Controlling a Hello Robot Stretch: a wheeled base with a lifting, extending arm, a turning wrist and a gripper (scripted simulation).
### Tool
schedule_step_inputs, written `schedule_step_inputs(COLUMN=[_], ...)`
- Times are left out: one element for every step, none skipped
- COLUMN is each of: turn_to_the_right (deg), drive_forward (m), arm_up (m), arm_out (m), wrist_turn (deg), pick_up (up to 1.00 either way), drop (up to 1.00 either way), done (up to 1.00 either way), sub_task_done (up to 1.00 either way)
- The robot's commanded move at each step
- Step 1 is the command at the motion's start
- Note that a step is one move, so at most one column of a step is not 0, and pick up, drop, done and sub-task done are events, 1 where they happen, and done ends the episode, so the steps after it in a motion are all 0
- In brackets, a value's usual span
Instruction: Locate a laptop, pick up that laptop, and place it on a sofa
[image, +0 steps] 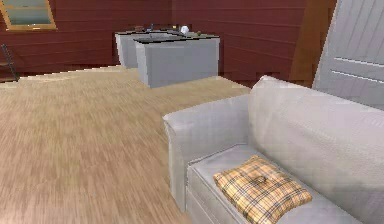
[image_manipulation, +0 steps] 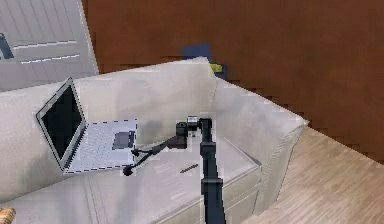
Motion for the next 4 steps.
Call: schedule_step_inputs(turn_to_the_right=[0.0, 0.0, 0.0, 0.0], drive_forward=[0.00, 0.00, 0.00, 0.00], arm_up=[0.00, 0.10, 0.00, 0.00], arm_out=[0.00, 0.00, -0.08, 0.00], wrist_turn=[0.0, 0.0, 0.0, 0.0], pick_up=[0.00, 0.00, 0.00, 0.00], drop=[1.00, 0.00, 0.00, 0.00], done=[0.00, 0.00, 0.00, 1.00], sub_task_done=[0.00, 0.00, 0.00, 0.00])
